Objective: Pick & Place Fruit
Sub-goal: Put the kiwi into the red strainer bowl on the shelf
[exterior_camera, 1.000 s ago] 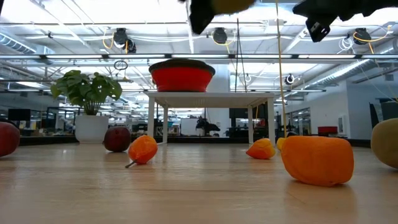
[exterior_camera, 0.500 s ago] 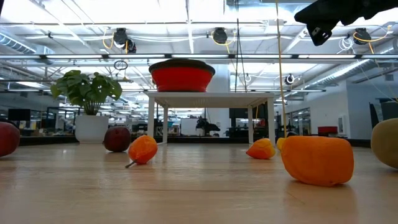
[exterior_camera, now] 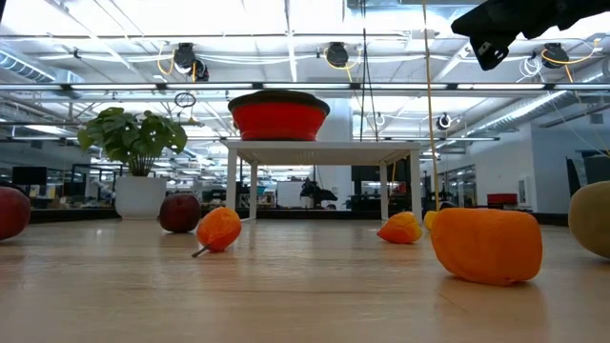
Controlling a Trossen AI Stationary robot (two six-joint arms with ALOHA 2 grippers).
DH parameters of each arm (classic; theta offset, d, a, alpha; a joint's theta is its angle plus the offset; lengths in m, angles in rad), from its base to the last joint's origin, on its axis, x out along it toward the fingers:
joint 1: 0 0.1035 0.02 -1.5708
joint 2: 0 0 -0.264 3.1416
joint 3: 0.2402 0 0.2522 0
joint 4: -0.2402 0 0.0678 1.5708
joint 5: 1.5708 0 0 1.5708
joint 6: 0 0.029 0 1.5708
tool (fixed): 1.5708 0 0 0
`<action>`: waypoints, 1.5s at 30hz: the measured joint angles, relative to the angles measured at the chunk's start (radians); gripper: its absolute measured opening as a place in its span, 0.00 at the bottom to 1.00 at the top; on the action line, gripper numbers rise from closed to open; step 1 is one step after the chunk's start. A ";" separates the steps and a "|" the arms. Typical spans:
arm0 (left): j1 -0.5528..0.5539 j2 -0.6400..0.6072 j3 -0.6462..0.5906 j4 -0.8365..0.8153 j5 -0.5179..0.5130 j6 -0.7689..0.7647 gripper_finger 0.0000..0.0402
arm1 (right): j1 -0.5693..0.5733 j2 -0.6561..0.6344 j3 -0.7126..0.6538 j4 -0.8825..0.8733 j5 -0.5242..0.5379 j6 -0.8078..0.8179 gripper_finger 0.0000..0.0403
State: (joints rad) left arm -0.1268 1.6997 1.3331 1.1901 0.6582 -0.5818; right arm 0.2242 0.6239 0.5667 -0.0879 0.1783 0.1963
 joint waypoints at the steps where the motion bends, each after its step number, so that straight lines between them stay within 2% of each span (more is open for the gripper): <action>1: 0.000 0.000 0.000 0.016 0.001 -0.002 0.52 | 0.000 0.000 0.000 0.000 0.000 0.000 0.01; 12: -0.009 0.000 0.000 0.040 -0.022 -0.022 0.52 | 0.000 0.000 0.000 0.000 0.000 0.000 0.01; 15: -0.008 0.000 0.000 0.035 -0.121 -0.074 0.52 | 0.000 0.000 0.000 0.000 0.000 0.000 0.01; 20: -0.008 0.000 0.000 -0.059 -0.372 -0.158 0.52 | 0.000 0.000 0.000 0.000 0.000 0.000 0.01; 24: -0.008 0.000 0.000 -0.157 -0.547 -0.283 0.52 | 0.000 0.000 0.000 0.000 0.000 0.000 0.01; 27: -0.008 0.001 0.000 -0.216 -0.634 -0.389 0.52 | 0.000 0.000 0.000 0.000 0.000 0.000 0.01; 33: -0.009 0.000 0.000 -0.249 -0.712 -0.489 0.52 | 0.000 0.000 0.000 0.000 0.000 0.000 0.01; 37: -0.010 0.000 0.000 -0.256 -0.727 -0.527 0.52 | 0.000 0.000 0.000 0.000 0.000 0.001 0.01; 42: -0.010 0.000 0.000 -0.295 -0.726 -0.510 0.52 | 0.000 0.000 0.000 0.000 0.000 0.001 0.01; 45: -0.010 0.000 0.000 -0.370 -0.690 -0.425 0.52 | 0.000 0.000 0.000 0.000 0.000 0.001 0.01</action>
State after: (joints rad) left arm -0.1364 1.7000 1.3327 0.8198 -0.0316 -1.0064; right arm 0.2241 0.6239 0.5663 -0.0875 0.1783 0.1969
